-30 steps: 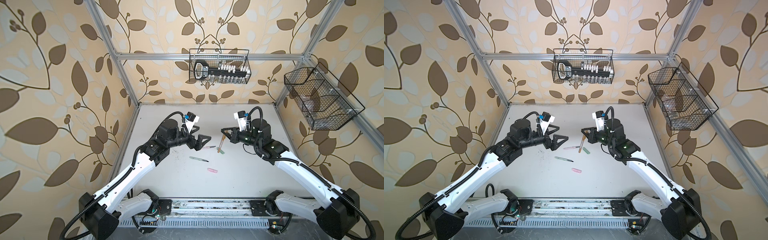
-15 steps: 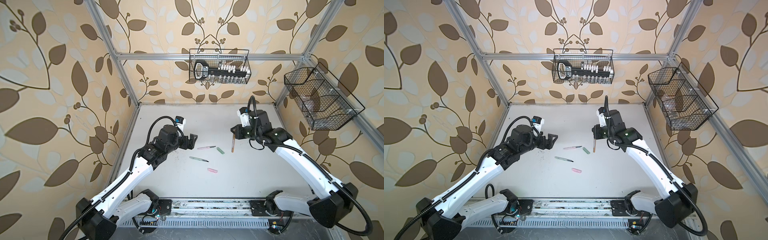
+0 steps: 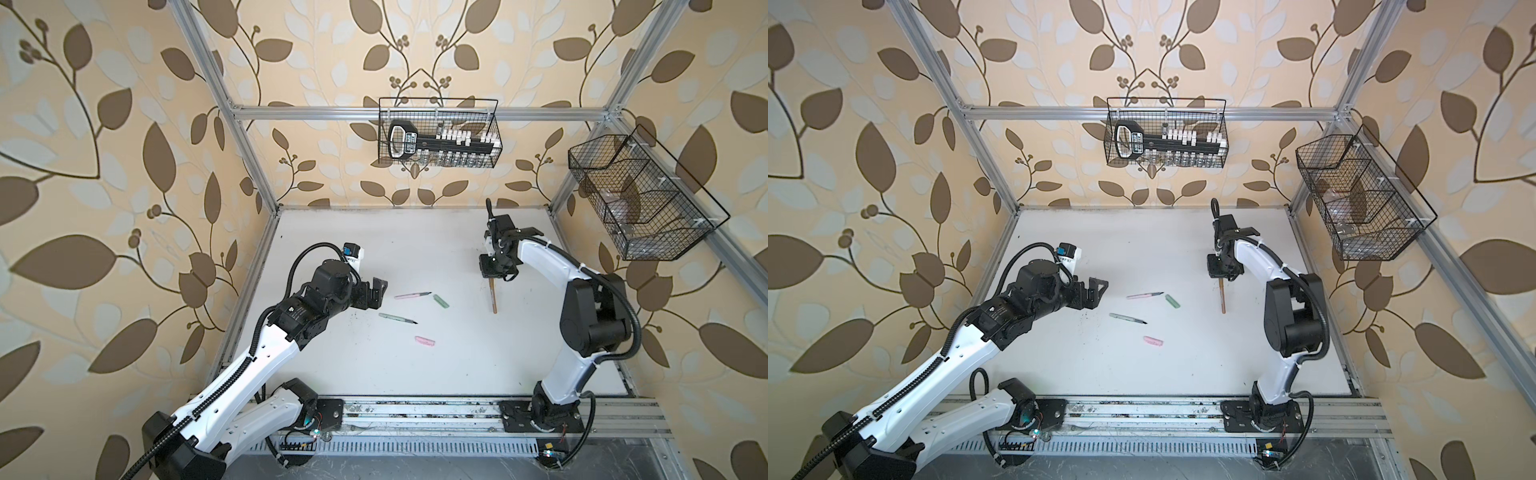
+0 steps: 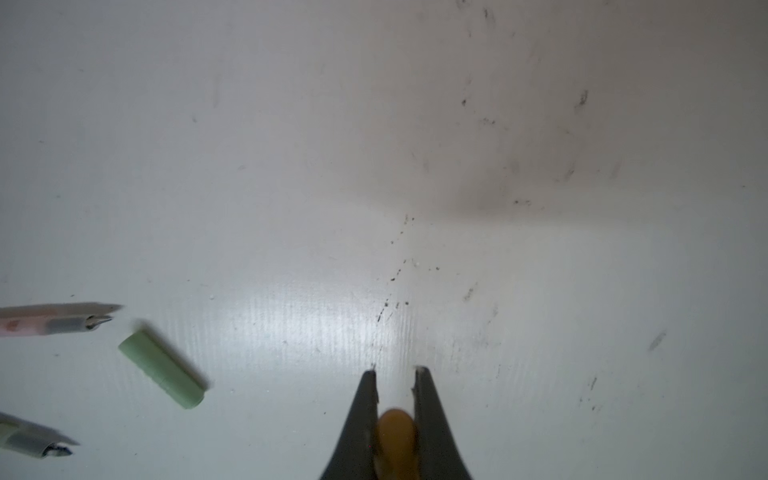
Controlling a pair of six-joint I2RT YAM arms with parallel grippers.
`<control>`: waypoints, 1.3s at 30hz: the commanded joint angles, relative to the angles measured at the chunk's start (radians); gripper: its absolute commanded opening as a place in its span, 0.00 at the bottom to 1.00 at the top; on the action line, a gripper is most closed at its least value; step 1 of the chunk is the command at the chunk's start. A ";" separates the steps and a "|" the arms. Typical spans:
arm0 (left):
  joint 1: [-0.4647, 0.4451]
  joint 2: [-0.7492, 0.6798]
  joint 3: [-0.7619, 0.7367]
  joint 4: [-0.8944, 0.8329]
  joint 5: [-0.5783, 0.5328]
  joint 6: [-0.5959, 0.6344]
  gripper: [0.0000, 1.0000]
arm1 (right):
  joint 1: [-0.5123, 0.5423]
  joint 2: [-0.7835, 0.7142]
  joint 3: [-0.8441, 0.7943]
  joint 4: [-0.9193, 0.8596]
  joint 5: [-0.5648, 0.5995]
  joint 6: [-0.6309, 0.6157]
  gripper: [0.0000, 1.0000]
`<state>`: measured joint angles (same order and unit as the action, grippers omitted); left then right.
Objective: Insert the pens into the pen caps
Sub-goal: 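Lower the capped orange pen onto the table and open the right gripper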
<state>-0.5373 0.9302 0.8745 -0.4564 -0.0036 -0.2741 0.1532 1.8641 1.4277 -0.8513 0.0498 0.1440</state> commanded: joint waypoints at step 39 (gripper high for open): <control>-0.003 0.014 0.018 -0.037 -0.139 -0.058 0.99 | -0.069 0.089 0.134 0.020 0.084 -0.107 0.51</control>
<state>-0.5373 0.9619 0.8532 -0.4870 -0.1024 -0.3435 0.0685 2.0560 1.5646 -0.8265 0.1200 0.0334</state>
